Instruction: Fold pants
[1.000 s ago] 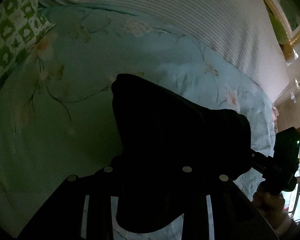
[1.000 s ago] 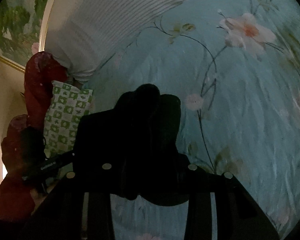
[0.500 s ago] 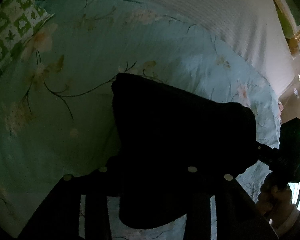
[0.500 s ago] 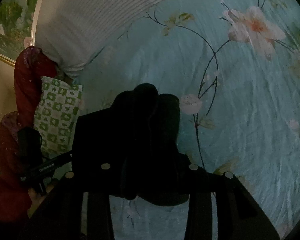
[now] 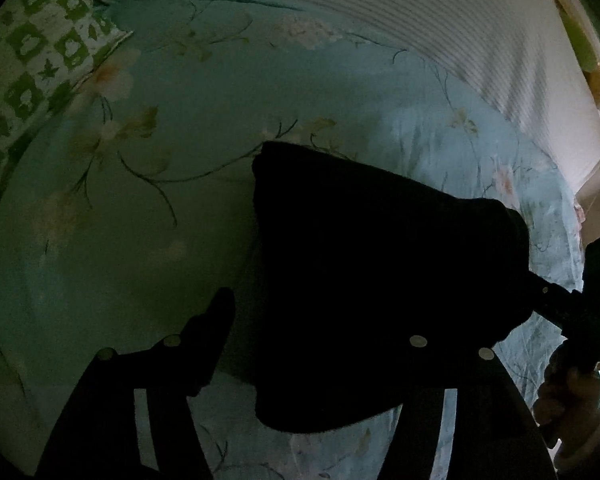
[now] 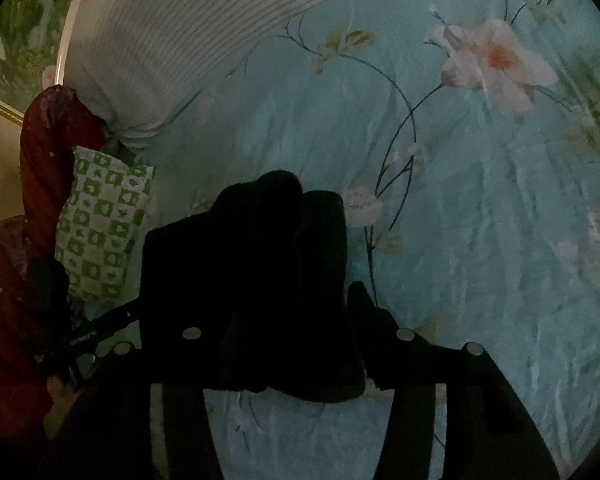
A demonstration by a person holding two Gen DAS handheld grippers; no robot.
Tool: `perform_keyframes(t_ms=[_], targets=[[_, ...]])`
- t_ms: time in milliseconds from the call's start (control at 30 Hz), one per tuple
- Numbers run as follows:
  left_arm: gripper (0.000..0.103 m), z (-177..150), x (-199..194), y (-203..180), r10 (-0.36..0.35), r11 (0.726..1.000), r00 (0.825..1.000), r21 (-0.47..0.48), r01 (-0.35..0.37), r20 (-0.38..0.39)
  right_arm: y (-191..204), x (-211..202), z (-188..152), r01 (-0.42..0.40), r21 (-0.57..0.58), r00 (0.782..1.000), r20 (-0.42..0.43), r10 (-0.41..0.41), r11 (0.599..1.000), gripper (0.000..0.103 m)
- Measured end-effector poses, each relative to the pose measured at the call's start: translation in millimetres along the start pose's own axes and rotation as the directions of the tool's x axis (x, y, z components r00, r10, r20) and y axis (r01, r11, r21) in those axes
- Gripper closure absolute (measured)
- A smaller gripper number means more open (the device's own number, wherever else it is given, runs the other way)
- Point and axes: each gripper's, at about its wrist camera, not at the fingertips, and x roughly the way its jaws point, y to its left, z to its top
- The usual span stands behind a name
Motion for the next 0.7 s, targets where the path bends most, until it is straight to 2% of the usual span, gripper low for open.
perform_keyframes(t_ms=[200, 467, 700], targets=[[0.036, -11, -8, 4, 0.005, 0.999, 1.0, -0.034, -0.005, 0.007, 0, -10, -6, 0.044, 0.0, 0.999, 0.017, -0.044, 0.999, 0.044], [0.025, -28, -33, -1, 0.073, 0.997, 0.994, -0.02, -0.071, 0.077, 11, -24, -16, 0.101, -0.066, 0.993, 0.072, -0.096, 0.993, 0.03], [0.024, -41, -47, -8, 0.126, 0.992, 0.986, -0.033, -0.124, 0.112, 29, -27, -28, 0.149, -0.155, 0.986, 0.094, -0.135, 0.977, 0.025]])
